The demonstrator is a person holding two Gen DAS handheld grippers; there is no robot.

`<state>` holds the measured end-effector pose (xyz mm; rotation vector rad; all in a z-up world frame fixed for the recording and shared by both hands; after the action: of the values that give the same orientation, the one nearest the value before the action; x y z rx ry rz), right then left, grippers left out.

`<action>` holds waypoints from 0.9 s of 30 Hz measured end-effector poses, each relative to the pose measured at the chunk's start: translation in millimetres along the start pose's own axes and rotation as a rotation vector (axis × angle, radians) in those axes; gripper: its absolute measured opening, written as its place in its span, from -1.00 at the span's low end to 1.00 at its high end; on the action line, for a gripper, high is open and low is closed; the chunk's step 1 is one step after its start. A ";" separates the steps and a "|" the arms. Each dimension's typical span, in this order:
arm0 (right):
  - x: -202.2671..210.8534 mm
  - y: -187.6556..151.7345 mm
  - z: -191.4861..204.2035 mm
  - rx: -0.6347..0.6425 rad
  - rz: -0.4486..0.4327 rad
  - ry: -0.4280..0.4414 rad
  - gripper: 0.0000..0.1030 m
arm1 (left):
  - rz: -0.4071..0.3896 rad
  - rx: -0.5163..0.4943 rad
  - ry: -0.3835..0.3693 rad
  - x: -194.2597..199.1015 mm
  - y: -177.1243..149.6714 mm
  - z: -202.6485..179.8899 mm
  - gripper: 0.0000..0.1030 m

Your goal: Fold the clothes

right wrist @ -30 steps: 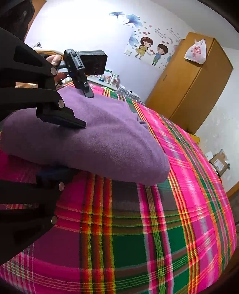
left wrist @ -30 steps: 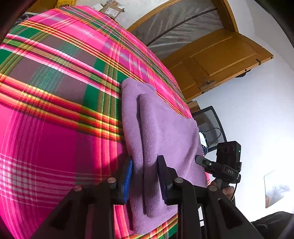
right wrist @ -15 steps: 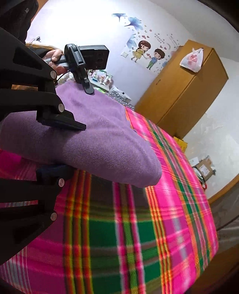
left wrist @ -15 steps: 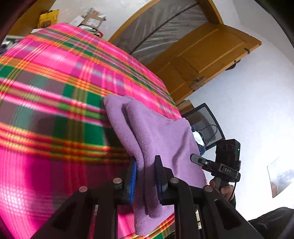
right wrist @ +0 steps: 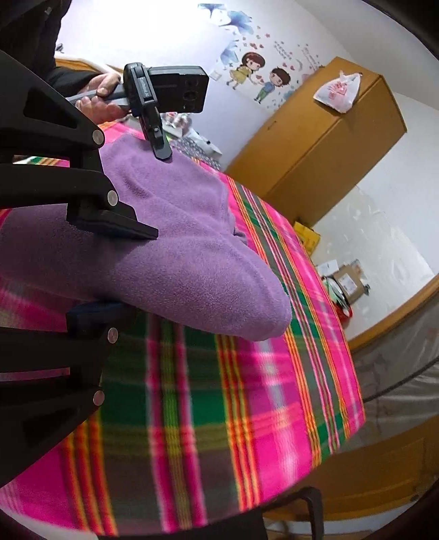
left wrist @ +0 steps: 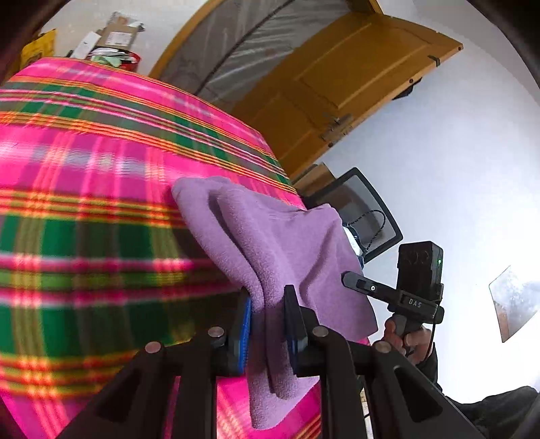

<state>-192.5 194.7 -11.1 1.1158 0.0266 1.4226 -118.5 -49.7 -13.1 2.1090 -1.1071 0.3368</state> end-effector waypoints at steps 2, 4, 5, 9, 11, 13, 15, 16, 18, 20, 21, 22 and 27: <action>2.3 8.2 -8.7 -0.003 -0.005 -0.015 -0.36 | 0.010 -0.011 -0.002 -14.0 8.0 -5.7 -0.65; 5.0 17.2 -18.3 -0.004 -0.013 -0.029 -0.36 | 0.018 -0.021 -0.006 -27.3 16.0 -11.5 -0.65; 7.0 21.8 -24.1 -0.004 -0.018 -0.035 -0.36 | 0.022 -0.027 -0.008 -33.7 20.0 -14.6 -0.65; 14.9 40.6 -46.8 -0.003 -0.038 -0.059 -0.36 | 0.032 -0.066 -0.016 -60.3 41.6 -29.6 -0.65; 17.9 52.6 -58.0 0.003 -0.044 -0.071 -0.36 | 0.033 -0.086 -0.021 -72.6 53.0 -37.3 -0.65; 19.8 65.1 -70.6 0.003 -0.050 -0.080 -0.36 | 0.032 -0.100 -0.027 -83.2 64.3 -43.8 -0.65; 20.8 75.1 -82.1 -0.005 -0.056 -0.084 -0.36 | 0.033 -0.106 -0.034 -95.9 76.1 -48.2 -0.65; 20.9 80.7 -90.1 -0.013 -0.060 -0.087 -0.36 | 0.033 -0.107 -0.036 -102.1 81.8 -49.7 -0.65; 20.9 89.3 -104.9 -0.027 -0.066 -0.092 -0.36 | 0.040 -0.103 -0.040 -115.7 92.8 -49.9 -0.65; 20.7 96.3 -119.0 -0.042 -0.071 -0.097 -0.36 | 0.048 -0.097 -0.044 -129.6 102.8 -48.9 -0.65; 20.5 99.7 -126.6 -0.050 -0.073 -0.099 -0.36 | 0.055 -0.095 -0.044 -137.8 106.6 -47.5 -0.65; 20.0 102.6 -134.9 -0.060 -0.076 -0.103 -0.36 | 0.059 -0.093 -0.045 -144.2 108.7 -46.2 -0.65; 15.7 110.8 -163.8 -0.095 -0.078 -0.115 -0.36 | 0.083 -0.072 -0.045 -172.1 112.9 -35.1 -0.65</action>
<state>-372.8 276.7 -20.6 1.1044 -0.0780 1.2764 -307.8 37.6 -24.5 2.0207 -1.2181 0.2854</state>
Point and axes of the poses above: each gripper's, at about its wrist camera, not at the fingertips, and x roughly against the way its jaws point, z to its left, y to its top, the point moved 4 cm from there along -x, roughly the way its jaws point, and after that the axes turned 4 degrees about x, right-handed, at the moved point
